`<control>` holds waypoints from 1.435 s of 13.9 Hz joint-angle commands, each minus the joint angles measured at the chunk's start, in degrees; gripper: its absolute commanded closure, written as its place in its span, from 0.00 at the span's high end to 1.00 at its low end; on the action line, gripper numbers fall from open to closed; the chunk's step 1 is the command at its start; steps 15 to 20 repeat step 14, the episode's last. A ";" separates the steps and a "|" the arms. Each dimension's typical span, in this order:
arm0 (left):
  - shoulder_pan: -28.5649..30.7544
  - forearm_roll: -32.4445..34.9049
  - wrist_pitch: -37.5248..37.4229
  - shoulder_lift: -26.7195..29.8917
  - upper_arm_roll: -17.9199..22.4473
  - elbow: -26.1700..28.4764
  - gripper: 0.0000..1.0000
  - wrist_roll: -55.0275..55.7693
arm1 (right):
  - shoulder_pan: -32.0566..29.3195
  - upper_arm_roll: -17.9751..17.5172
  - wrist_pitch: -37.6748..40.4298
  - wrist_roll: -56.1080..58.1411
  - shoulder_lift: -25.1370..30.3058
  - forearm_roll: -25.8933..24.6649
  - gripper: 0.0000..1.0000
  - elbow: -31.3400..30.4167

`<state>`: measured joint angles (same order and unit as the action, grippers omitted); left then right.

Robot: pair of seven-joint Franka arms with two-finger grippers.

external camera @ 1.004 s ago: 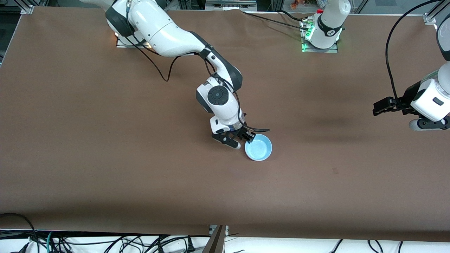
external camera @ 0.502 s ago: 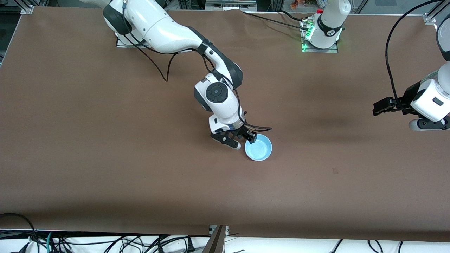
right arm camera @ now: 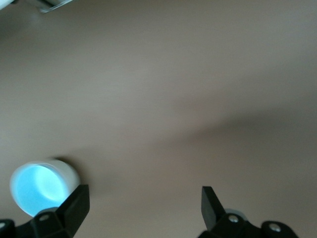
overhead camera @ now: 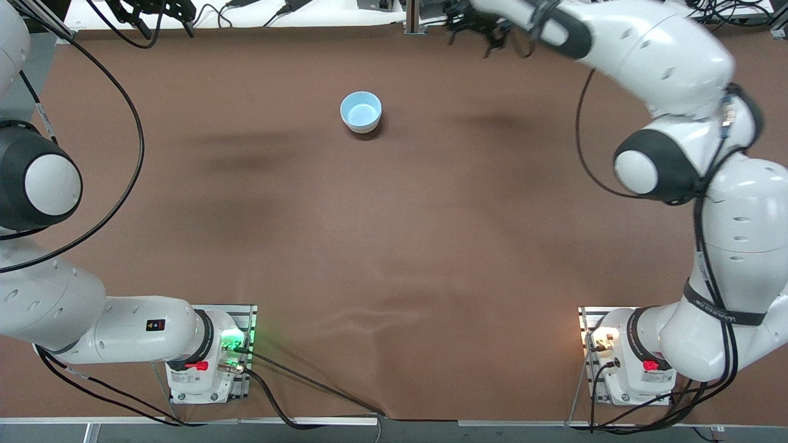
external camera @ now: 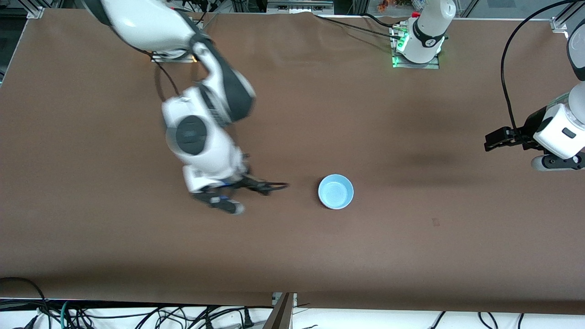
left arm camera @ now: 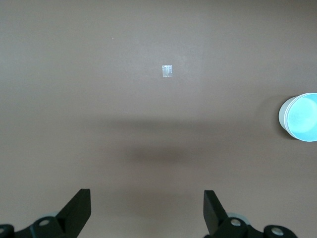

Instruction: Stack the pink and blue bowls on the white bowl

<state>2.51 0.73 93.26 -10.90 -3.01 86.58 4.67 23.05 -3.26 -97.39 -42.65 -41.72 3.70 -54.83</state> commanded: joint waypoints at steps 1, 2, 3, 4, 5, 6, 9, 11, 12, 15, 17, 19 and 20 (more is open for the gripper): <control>-0.40 0.41 -0.89 -1.14 -0.15 -2.20 1.00 -0.81 | -6.33 -0.96 6.32 11.76 14.16 0.34 1.00 -12.89; -0.40 0.32 -0.89 -1.14 -0.15 -2.29 1.00 -0.89 | -8.53 -0.96 6.69 15.98 18.91 0.78 1.00 -17.72; -0.05 -0.11 -0.89 -1.23 -0.15 -2.29 1.00 -0.89 | -9.85 -0.44 6.69 19.42 23.40 0.87 1.00 -22.55; 0.13 -0.99 -0.89 -1.23 -0.07 -2.29 1.00 -0.89 | -10.48 0.78 6.52 21.45 27.27 0.78 1.00 -26.60; 0.30 -1.17 -0.89 -1.23 -0.07 -2.29 1.00 -0.89 | -10.74 1.67 6.25 23.30 30.79 0.78 1.00 -30.47; 0.22 -1.17 -0.89 -1.23 -0.07 -2.29 1.00 -0.89 | -10.83 2.81 6.08 25.58 34.30 0.70 1.00 -34.16; 0.22 -1.17 -0.89 -1.23 -0.07 -2.29 1.00 -0.81 | -13.28 3.79 6.78 32.52 39.78 -0.18 1.00 -38.33; 0.22 -1.17 -0.89 -1.23 -0.07 -2.29 1.00 -0.81 | -14.17 3.87 6.87 35.18 39.96 -0.97 1.00 -37.72; 0.22 -1.17 -0.89 -1.23 -0.07 -2.29 1.00 -0.81 | -14.26 3.87 6.95 35.44 39.88 -2.02 1.00 -37.28; 0.22 -1.17 -0.89 -1.23 -0.07 -2.29 1.00 -0.80 | -14.00 3.52 8.61 35.53 39.61 -4.21 1.00 -36.40; 0.22 -1.17 -0.89 -1.23 -0.07 -2.29 1.00 -0.80 | -14.00 3.52 8.61 35.53 39.61 -4.21 1.00 -36.40; 0.22 -1.17 -0.89 -1.23 -0.07 -2.29 1.00 -0.80 | -14.00 3.52 8.61 35.53 39.61 -4.21 1.00 -36.40; 0.22 -1.17 -0.89 -1.23 -0.07 -2.29 1.00 -0.80 | -14.00 3.52 8.61 35.53 39.61 -4.21 1.00 -36.40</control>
